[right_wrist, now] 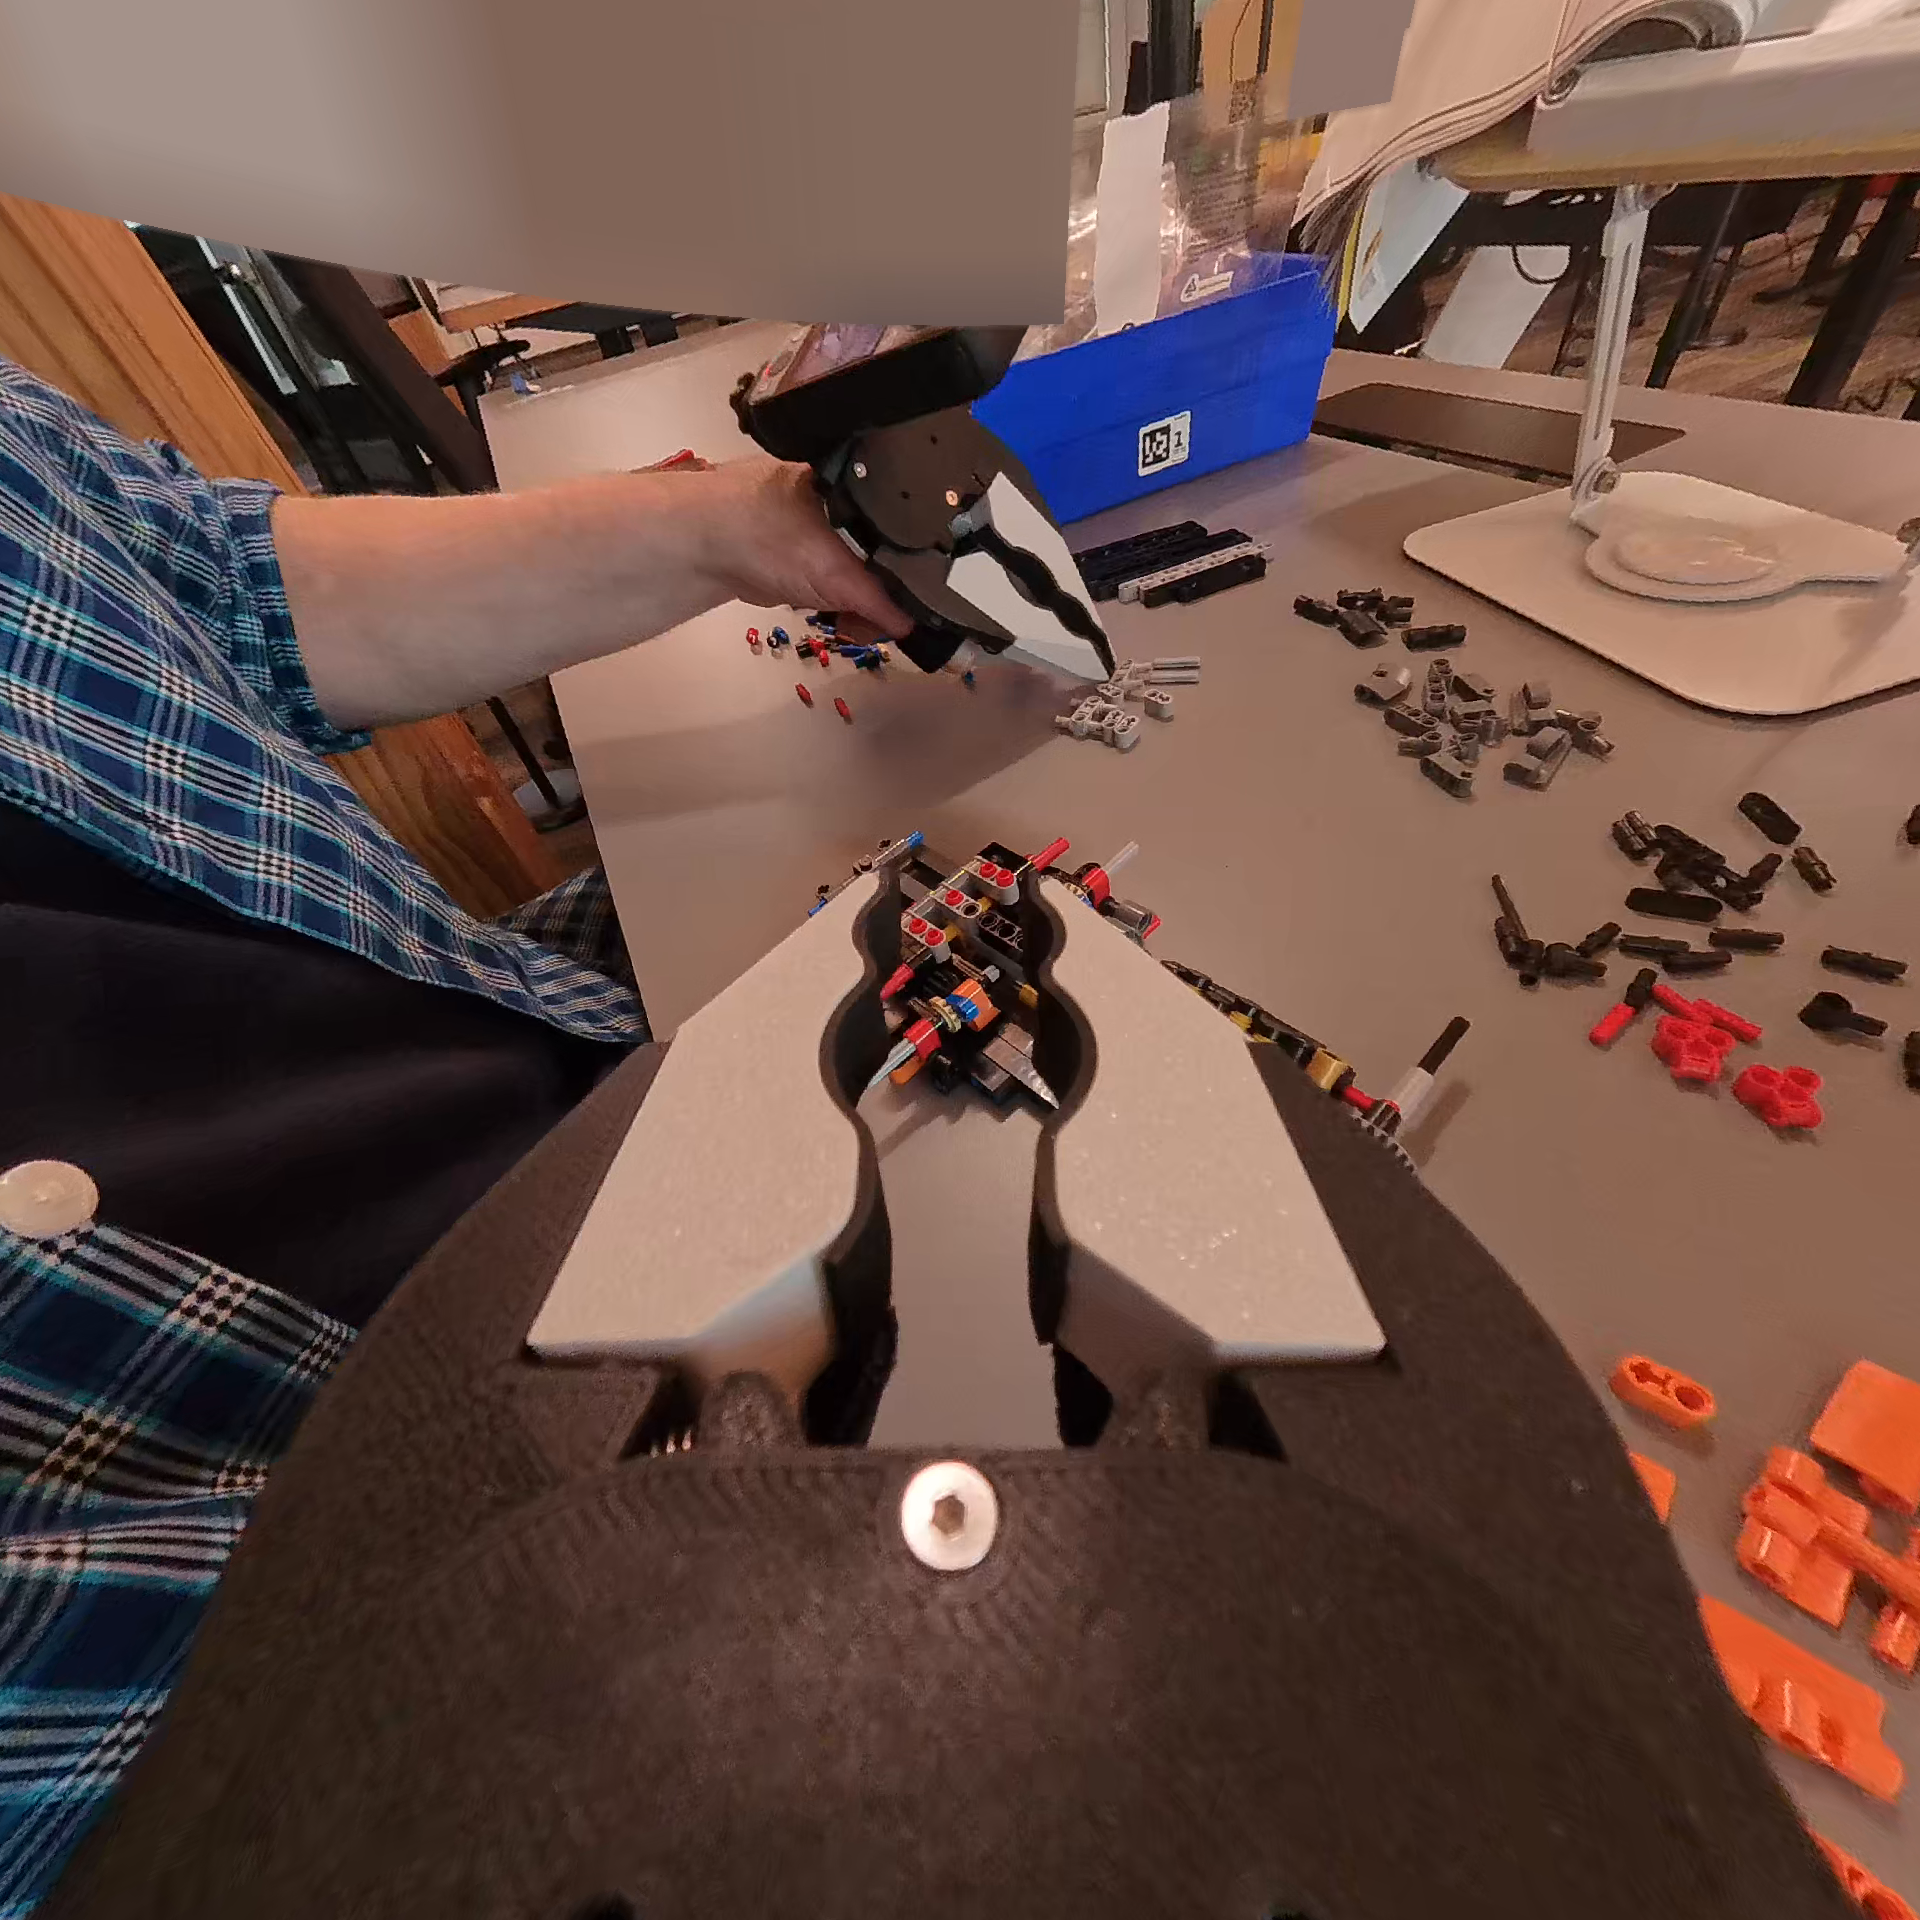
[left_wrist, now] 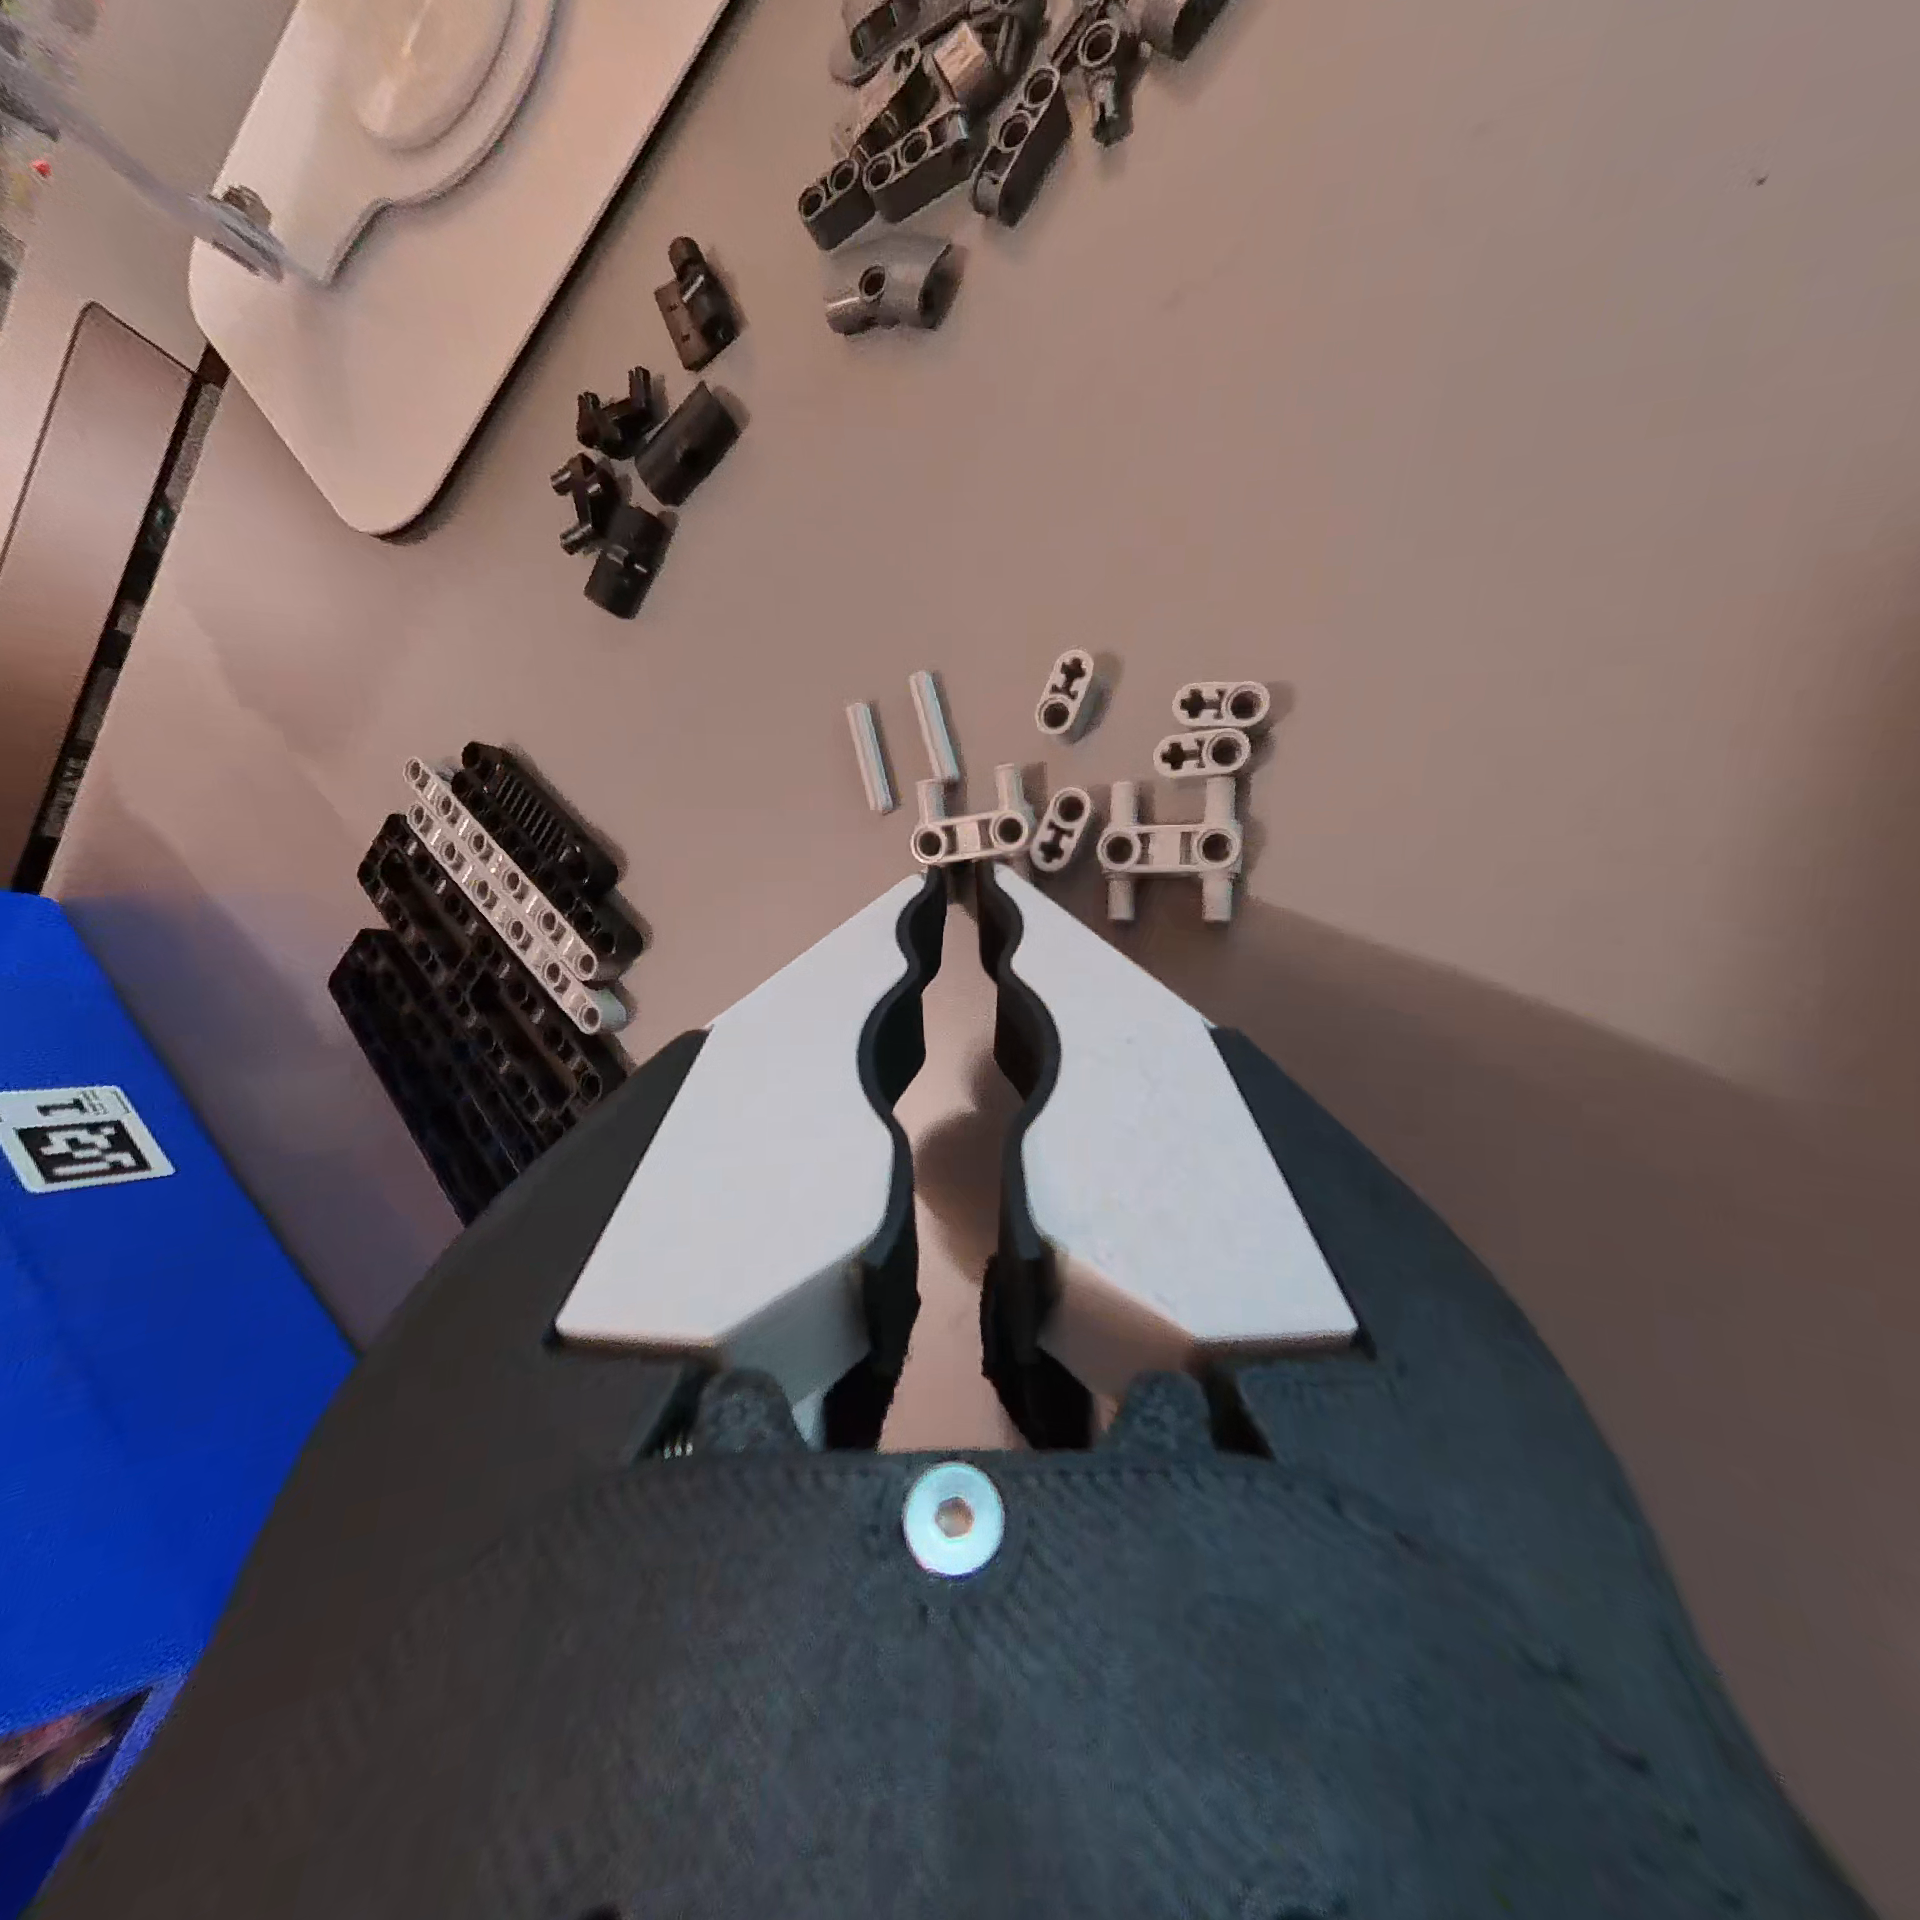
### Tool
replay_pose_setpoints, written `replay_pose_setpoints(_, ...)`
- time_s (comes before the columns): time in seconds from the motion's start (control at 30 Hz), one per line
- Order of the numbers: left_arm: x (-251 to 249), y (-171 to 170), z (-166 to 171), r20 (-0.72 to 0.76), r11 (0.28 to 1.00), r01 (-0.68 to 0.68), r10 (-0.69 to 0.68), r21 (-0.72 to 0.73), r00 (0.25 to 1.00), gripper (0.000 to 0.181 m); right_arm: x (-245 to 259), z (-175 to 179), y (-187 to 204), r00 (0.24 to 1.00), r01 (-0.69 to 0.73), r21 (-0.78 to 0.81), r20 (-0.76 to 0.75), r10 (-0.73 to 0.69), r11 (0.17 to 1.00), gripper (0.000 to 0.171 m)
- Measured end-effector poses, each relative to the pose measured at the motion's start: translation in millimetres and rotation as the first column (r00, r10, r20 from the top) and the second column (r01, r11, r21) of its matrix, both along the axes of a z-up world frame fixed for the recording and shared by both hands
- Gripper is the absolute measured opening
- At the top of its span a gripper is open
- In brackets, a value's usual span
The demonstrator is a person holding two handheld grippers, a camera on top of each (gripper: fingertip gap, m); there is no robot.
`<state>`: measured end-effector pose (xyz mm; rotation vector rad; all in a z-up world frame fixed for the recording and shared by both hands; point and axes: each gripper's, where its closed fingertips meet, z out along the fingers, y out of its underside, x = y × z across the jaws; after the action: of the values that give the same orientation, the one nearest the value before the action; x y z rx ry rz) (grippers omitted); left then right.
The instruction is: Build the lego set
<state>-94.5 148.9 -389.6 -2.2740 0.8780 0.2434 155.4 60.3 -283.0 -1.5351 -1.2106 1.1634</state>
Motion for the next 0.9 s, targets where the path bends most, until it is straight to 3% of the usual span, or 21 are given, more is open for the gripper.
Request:
replay_pose_setpoints(0.17,-10,2,22,0.078,0.998,-0.041,0.038,0.038,0.996,0.005,5,3,3,1.000,0.015,0.019,-0.015,-0.014,1.000,0.019)
replay_pose_setpoints(0.33,-16,17,29,0.008,0.999,-0.036,0.036,0.038,0.999,0.002,6,4,2,0.999,0.002,0.005,-0.038,-0.002,1.000,0.019)
replay_pose_setpoints(0.53,-14,40,9,-0.031,0.999,-0.023,0.022,-0.040,0.999,0.000,5,4,-2,0.999,-0.012,0.022,-0.034,0.013,1.000,0.019)
replay_pose_setpoints(0.9,8,35,-3,-0.006,0.995,0.020,-0.021,-0.099,1.000,0.000,12,8,-1,0.998,-0.017,0.022,-0.056,0.018,1.000,0.017)
